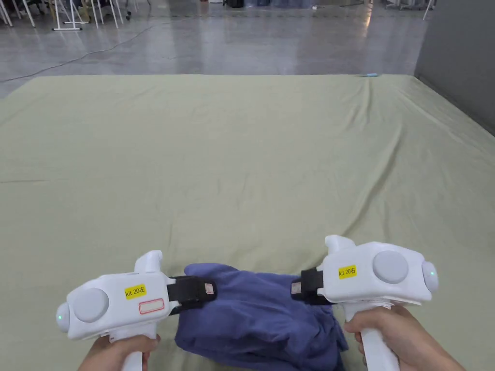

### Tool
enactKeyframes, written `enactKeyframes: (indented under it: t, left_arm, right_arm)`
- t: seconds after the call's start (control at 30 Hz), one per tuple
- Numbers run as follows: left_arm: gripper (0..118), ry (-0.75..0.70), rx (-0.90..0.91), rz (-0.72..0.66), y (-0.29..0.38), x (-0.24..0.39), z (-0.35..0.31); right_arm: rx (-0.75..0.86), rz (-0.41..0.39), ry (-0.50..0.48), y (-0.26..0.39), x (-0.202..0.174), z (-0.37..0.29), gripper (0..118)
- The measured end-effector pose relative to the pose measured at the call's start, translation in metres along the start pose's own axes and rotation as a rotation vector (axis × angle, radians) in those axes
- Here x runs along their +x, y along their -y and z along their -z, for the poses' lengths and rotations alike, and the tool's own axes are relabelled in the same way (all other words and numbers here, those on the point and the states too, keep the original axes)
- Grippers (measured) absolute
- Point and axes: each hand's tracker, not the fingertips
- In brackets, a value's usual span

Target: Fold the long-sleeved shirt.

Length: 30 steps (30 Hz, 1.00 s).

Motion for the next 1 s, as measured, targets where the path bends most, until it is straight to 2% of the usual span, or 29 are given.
enactKeyframes:
  t: [0.1,0.27,0.47,0.63,0.73,0.77,0.8,0.83,0.87,0.9,0.93,1.0]
  left_arm:
    - [2,-0.009,0.036,-0.012,-0.025,-0.022,-0.036]
    - [2,-0.164,0.085,0.021,-0.069,-0.085,-0.117]
    - [2,-0.258,0.152,-0.026,-0.111,-0.196,-0.209]
    - [2,-0.344,0.179,-0.130,-0.115,-0.285,-0.257]
    - [2,-0.426,0.151,-0.112,-0.105,-0.305,-0.257]
    - [4,-0.407,0.157,-0.120,-0.104,-0.308,-0.255]
    - [14,-0.392,0.162,-0.125,-0.103,-0.308,-0.255]
    - [32,-0.393,0.187,-0.118,-0.101,-0.303,-0.255]
    - [61,-0.441,0.213,-0.088,-0.101,-0.295,-0.256]
    - [100,-0.483,0.234,-0.074,-0.104,-0.293,-0.257]
    - [113,-0.497,0.235,-0.053,-0.106,-0.286,-0.260]
    - [114,-0.488,0.234,-0.030,-0.111,-0.267,-0.267]
  right_arm:
    - [0.062,-0.075,-0.064,-0.011,-0.052,0.008,0]
    - [0.151,-0.316,-0.041,-0.018,-0.162,0.061,0]
    - [0.160,-0.470,-0.079,-0.014,-0.270,0.156,0]
    - [0.120,-0.493,-0.147,-0.002,-0.323,0.222,0]
    - [0.108,-0.525,-0.143,0.007,-0.337,0.240,0]
    - [0.104,-0.541,-0.138,0.009,-0.339,0.244,0]
    - [0.102,-0.548,-0.136,0.010,-0.339,0.246,0]
    - [0.100,-0.553,-0.134,0.010,-0.339,0.247,0]
    - [0.099,-0.557,-0.137,0.009,-0.336,0.244,0]
    - [0.101,-0.561,-0.137,0.009,-0.335,0.240,0]
    - [0.104,-0.564,-0.141,0.007,-0.332,0.233,0]
    - [0.123,-0.557,-0.159,0.002,-0.322,0.212,0]
